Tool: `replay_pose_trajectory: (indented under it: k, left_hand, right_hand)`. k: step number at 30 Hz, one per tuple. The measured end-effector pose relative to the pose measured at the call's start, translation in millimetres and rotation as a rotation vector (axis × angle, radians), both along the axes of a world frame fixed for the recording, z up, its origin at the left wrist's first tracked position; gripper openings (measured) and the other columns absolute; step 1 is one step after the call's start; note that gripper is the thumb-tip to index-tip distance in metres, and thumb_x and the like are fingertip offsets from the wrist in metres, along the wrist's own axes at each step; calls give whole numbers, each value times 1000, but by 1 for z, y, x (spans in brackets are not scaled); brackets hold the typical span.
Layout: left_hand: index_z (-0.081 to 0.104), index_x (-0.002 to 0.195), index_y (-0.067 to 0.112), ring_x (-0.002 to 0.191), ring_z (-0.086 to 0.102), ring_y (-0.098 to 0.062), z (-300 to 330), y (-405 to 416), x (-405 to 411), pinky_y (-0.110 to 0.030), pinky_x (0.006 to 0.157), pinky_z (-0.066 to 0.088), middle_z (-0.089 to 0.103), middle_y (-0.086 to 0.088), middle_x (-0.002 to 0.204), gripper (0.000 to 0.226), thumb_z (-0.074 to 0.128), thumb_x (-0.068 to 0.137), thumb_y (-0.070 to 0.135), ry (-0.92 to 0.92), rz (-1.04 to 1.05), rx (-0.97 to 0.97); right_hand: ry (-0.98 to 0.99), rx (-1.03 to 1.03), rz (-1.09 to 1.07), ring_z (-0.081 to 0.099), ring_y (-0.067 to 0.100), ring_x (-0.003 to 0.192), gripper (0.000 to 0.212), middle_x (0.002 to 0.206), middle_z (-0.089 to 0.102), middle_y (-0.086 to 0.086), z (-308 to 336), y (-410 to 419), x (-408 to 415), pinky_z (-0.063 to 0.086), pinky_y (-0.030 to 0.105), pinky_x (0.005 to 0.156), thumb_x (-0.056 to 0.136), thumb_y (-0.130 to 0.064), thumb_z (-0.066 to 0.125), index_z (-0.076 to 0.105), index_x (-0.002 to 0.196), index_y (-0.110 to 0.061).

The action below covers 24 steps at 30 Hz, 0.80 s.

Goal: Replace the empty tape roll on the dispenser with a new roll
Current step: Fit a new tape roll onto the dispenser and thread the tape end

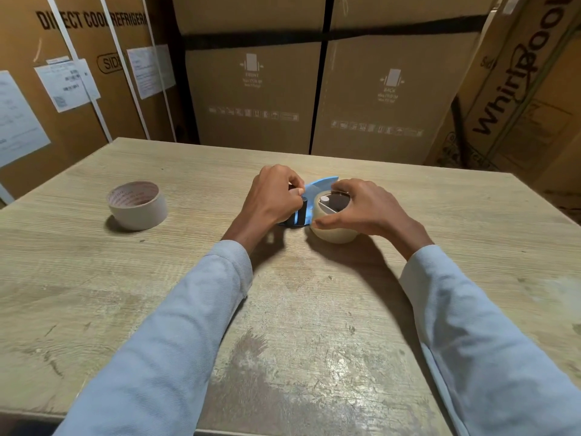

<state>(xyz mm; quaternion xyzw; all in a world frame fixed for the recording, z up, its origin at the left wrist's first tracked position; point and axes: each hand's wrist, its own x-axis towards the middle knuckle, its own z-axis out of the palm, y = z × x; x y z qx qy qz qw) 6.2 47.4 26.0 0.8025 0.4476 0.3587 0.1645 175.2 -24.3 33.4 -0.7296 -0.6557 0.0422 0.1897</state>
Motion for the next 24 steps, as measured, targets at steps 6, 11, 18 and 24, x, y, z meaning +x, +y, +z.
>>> replay_pose_trajectory:
  k: [6,11,18,24]
  left_hand:
    - [74,87,12,82,65,-26,-8,-15,7,-32,64,50,70,-1,97,9,66,85,13,125,78,181]
    - [74,86,9,83,65,-26,-13,-11,5,-34,67,52,71,-4,96,10,64,87,11,64,86,173]
    - [77,87,13,86,66,-18,-11,-5,0,-28,72,51,75,-1,93,10,67,87,14,-70,30,27]
    - [80,88,16,85,69,-14,-4,2,-6,-38,75,61,76,0,96,8,72,85,16,-130,-9,-122]
  right_hand:
    - [-201,142,-145,56,25,73,73,77,60,1,-10,7,-7,35,30,61,62,-85,60,60,84,-14]
    - [32,4,17,64,18,85,67,94,70,-7,5,1,3,48,35,69,65,-89,57,65,87,-26]
    - [419,106,121,63,18,117,25,119,73,1,5,40,28,51,38,100,96,-19,62,75,117,-17]
    - [586,111,83,69,17,97,36,104,75,9,-16,47,31,58,35,91,88,13,55,76,109,-6]
